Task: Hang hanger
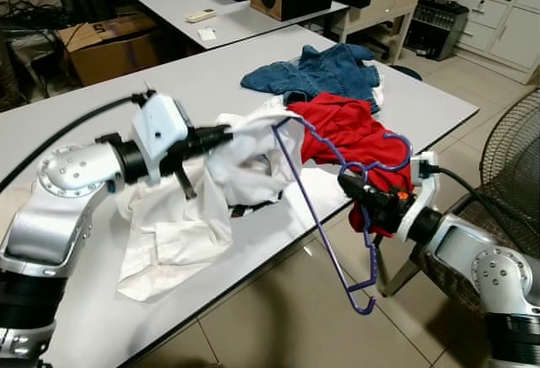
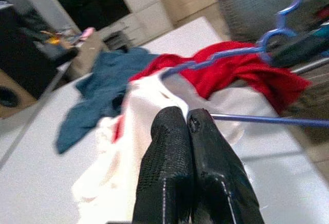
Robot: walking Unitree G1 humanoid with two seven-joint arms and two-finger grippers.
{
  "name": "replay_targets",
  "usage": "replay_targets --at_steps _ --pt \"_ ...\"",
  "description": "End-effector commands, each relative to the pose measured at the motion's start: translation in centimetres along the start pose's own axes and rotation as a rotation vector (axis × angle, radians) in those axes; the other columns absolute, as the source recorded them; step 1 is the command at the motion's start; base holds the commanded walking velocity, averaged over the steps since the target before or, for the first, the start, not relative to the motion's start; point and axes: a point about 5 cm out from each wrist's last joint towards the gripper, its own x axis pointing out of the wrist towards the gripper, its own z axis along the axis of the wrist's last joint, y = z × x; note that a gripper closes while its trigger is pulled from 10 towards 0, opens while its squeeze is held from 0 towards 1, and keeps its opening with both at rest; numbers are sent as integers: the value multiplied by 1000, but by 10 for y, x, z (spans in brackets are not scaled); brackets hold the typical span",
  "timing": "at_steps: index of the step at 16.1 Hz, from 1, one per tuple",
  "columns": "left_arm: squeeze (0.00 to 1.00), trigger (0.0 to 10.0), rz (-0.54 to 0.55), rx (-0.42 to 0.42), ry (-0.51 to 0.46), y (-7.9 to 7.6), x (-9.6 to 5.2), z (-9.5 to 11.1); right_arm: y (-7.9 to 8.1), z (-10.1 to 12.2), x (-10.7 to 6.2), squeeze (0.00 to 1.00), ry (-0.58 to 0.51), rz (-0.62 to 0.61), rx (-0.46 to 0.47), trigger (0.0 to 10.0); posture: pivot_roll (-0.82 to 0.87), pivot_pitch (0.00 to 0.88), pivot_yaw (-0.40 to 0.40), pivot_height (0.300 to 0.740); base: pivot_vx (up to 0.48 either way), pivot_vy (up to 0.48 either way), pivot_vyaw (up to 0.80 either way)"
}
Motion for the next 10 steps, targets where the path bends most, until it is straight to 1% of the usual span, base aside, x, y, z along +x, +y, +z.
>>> replay_targets --at_steps 1,2,3,4,6,7,8,10 --pt "0 0 -73 3 -30 -10 6 7 2 4 5 0 -12 12 38 10000 -27 0 27 740 0 0 0" --pt "0 0 -89 2 -44 -14 14 9 3 1 12 0 7 20 74 10000 -23 0 25 740 0 0 0" --pt "0 0 -54 29 -50 -12 19 10 4 -2 18 0 36 29 85 10000 -21 0 21 740 0 0 0" --pt "0 0 -28 40 -64 -9 22 13 6 -4 19 0 63 34 77 10000 -19 0 18 740 0 0 0" --pt "0 0 9 71 -64 -3 24 14 6 -8 20 0 104 31 70 10000 -18 0 14 740 0 0 0" --pt "0 0 15 79 -62 -1 24 15 5 -10 20 0 122 20 67 10000 -18 0 14 740 0 0 0" --pt "0 0 13 95 -79 2 22 19 1 -13 19 0 167 -15 51 10000 -21 0 15 740 0 0 0" --pt "0 0 14 109 -82 4 22 20 1 -15 19 0 201 -11 42 10000 -20 1 12 740 0 0 0"
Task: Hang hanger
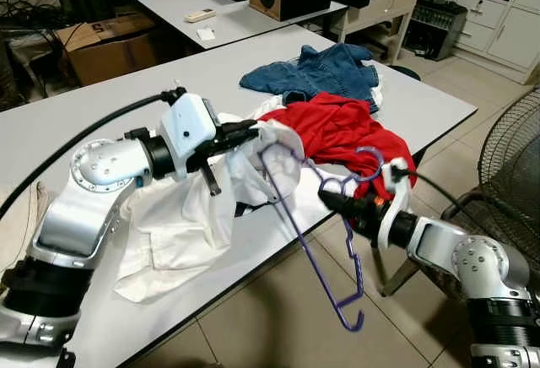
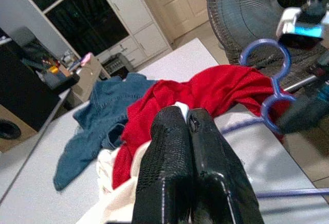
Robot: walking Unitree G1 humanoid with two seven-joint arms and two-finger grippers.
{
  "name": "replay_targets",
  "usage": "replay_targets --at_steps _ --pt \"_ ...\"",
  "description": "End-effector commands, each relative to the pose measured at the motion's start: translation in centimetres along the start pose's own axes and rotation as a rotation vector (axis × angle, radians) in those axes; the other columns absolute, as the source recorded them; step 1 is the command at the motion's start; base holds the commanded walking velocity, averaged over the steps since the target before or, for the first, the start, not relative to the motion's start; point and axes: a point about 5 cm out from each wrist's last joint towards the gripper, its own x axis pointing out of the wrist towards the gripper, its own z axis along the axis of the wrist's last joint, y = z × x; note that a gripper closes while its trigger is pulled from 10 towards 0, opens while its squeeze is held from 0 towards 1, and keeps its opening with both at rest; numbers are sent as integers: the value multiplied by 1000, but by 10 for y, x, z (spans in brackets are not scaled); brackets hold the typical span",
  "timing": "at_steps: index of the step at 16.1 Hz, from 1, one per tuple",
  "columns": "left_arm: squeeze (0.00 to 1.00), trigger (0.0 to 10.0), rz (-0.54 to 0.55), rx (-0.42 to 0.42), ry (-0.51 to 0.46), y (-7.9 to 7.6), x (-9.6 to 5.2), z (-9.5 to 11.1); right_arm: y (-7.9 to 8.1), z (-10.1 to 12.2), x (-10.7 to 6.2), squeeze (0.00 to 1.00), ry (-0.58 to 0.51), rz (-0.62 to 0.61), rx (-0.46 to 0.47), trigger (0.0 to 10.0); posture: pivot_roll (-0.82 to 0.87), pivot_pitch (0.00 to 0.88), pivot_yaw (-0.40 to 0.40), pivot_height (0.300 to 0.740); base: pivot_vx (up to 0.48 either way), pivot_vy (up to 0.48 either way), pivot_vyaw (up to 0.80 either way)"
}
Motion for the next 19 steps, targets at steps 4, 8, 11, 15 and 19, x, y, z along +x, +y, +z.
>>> replay_targets --at_steps 4,8,11,15,19 --pt "0 0 -2 67 -17 10 -1 8 9 -3 3 0 73 39 -48 10000 -17 11 5 740 0 0 0" --pt "0 0 -215 -16 -60 -19 4 12 10 13 12 0 -35 60 -5 10000 -15 12 7 740 0 0 0" --pt "0 0 -274 -4 64 -30 6 -9 7 37 25 0 -229 56 181 10000 -13 11 7 740 0 0 0" --pt "0 0 -266 3 129 -32 5 -20 2 57 39 0 -421 43 383 10000 -12 12 8 740 0 0 0" --pt "0 0 -286 -38 102 -41 8 -21 3 66 56 0 -515 5 509 10000 -13 12 10 740 0 0 0"
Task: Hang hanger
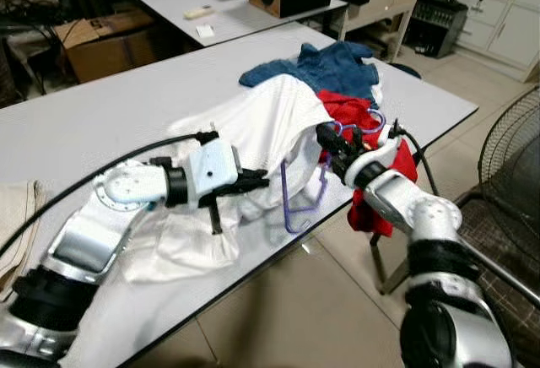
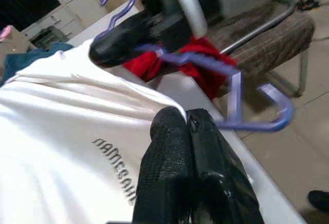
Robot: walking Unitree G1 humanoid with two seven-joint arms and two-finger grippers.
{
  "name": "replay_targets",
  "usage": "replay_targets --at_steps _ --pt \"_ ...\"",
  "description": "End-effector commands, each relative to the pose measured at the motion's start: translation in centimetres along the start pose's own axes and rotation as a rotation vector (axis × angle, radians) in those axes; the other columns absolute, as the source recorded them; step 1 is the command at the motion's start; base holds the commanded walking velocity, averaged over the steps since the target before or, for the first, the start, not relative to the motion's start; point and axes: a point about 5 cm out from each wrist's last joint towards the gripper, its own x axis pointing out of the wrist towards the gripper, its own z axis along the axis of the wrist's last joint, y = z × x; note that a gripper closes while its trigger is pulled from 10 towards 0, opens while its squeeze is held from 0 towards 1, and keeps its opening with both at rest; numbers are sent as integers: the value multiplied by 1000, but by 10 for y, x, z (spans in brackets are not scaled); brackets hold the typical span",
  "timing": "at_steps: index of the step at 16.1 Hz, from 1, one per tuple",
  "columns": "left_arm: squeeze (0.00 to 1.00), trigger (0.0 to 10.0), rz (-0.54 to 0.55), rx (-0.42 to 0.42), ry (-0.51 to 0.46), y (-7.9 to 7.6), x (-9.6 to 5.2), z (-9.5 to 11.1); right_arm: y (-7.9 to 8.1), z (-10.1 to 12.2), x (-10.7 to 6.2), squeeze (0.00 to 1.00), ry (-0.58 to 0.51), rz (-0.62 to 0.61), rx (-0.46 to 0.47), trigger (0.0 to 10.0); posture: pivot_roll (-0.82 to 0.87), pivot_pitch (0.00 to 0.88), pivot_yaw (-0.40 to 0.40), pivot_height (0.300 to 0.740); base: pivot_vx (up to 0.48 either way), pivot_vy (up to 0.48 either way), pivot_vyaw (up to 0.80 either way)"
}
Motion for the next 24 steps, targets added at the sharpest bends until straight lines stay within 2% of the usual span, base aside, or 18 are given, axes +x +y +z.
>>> replay_targets --at_steps 1,2,5,7,9,10,11,13,15,16,17,18,19,22,24 --pt "0 0 -53 -22 -29 -8 1 5 4 12 4 0 -101 -14 21 10000 -13 12 10 740 0 0 0" --pt "0 0 -73 -47 -49 -13 3 6 3 13 9 0 -143 -53 0 10000 -13 12 10 740 0 0 0" --pt "0 0 -130 -104 -73 -22 4 9 2 16 19 0 -229 -105 50 10000 -9 17 5 740 0 0 0" --pt "0 0 -145 -119 -89 -24 5 11 3 14 21 0 -240 -116 51 10000 -5 19 1 740 0 0 0" --pt "0 0 -178 -178 -180 -29 11 25 6 9 28 0 -246 -116 63 10000 -3 17 -1 740 0 0 0" --pt "0 0 -183 -182 -184 -30 12 26 6 9 28 0 -246 -116 64 10000 -3 17 -1 740 0 0 0" --pt "0 0 -232 -221 -202 -34 12 30 8 7 30 0 -245 -108 69 10000 -3 17 -1 740 0 0 0" --pt "0 0 -326 -263 -150 -43 10 25 10 8 32 0 -246 -101 71 10000 -3 17 -1 740 0 0 0" --pt "0 0 -342 -285 -131 -46 8 22 11 12 32 0 -257 -95 81 10000 -3 17 -1 740 0 0 0" --pt "0 0 -317 -283 -151 -43 9 23 12 14 32 0 -260 -93 86 10000 0 15 6 740 0 0 0" --pt "0 0 -154 -261 -224 -25 14 30 12 9 34 0 -221 -94 58 10000 0 15 3 740 0 0 0" --pt "0 0 -76 -257 -240 -15 16 31 13 4 35 0 -183 -93 30 10000 0 15 3 740 0 0 0" --pt "0 0 86 -244 -275 7 17 37 14 -15 37 0 -65 -77 -53 10000 0 12 2 740 0 0 0" --pt "0 0 196 -205 -297 26 10 45 18 -32 33 0 62 -41 -96 10000 -3 7 9 740 0 0 0" --pt "0 0 232 -216 -368 34 6 57 22 -33 27 0 98 -20 -93 10000 -6 7 14 740 0 0 0"
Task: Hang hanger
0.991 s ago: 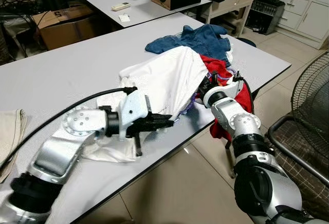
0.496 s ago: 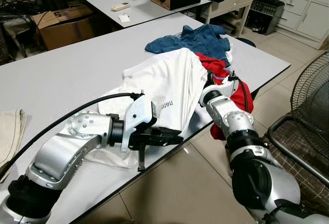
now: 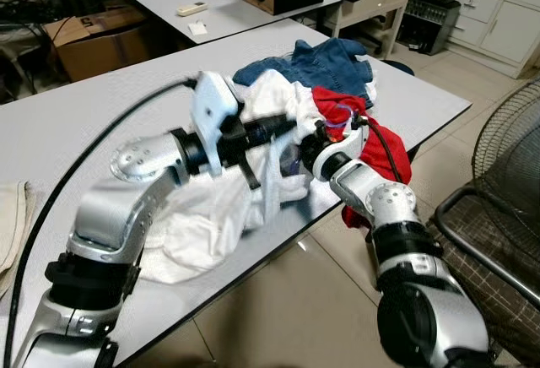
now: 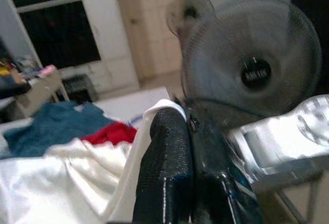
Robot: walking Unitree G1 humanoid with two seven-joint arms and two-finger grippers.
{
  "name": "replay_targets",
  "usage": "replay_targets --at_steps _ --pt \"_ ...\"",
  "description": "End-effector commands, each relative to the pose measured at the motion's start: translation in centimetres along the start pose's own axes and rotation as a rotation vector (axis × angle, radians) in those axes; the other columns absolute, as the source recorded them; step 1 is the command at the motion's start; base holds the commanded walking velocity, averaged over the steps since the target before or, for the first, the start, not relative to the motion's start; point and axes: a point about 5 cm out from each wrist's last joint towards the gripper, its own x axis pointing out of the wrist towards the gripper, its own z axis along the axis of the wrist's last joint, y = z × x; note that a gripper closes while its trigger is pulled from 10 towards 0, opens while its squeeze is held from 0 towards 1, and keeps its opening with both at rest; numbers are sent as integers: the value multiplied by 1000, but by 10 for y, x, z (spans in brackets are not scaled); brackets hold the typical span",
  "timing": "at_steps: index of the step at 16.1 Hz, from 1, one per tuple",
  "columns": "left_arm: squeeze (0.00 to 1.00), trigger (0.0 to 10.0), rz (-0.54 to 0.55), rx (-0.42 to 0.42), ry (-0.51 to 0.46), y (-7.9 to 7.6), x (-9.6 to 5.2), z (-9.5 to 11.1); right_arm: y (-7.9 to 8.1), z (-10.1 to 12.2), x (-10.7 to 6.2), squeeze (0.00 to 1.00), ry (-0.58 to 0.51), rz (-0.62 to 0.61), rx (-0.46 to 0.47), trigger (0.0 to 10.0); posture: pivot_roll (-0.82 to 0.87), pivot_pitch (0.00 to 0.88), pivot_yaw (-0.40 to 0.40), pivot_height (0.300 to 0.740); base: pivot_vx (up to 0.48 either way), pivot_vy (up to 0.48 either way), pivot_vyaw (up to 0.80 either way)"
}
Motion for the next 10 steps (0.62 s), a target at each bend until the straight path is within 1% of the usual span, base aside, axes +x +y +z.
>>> replay_targets --at_steps 1,2,3,4,5,6,7,8,9,10 --pt "0 235 17 26 -53 4 1 14 7 0 -2 0 20 21 -4 10000 -7 6 15 740 0 0 0" --pt "0 157 31 26 -69 5 2 17 7 0 -5 0 30 28 -10 10000 -7 6 15 740 0 0 0" --pt "0 980 57 10 -105 8 4 23 8 -2 -13 0 60 40 -35 10000 -9 6 20 740 0 0 0" --pt "0 2471 58 7 -103 8 5 24 9 -2 -15 0 67 45 -33 10000 -10 6 24 740 0 0 0" --pt "0 2824 64 2 -54 8 4 17 12 -3 -19 0 79 62 -29 10000 -8 4 27 740 0 0 0" --pt "0 3451 70 16 -13 9 3 12 14 -4 -21 0 85 71 -36 10000 -8 4 27 740 0 0 0" --pt "0 5216 71 27 50 9 1 4 17 -4 -23 0 92 85 -47 10000 -10 1 28 740 0 0 0" --pt "0 10000 51 -4 68 5 0 1 20 -4 -27 0 101 102 -58 10000 -10 1 28 740 0 0 0" --pt "0 10000 35 -22 66 3 0 2 21 -3 -28 0 106 108 -69 10000 -8 0 30 740 0 0 0" --pt "1000 10000 58 -30 64 6 0 2 24 -3 -31 0 121 115 -103 10000 -7 0 31 740 0 0 0"
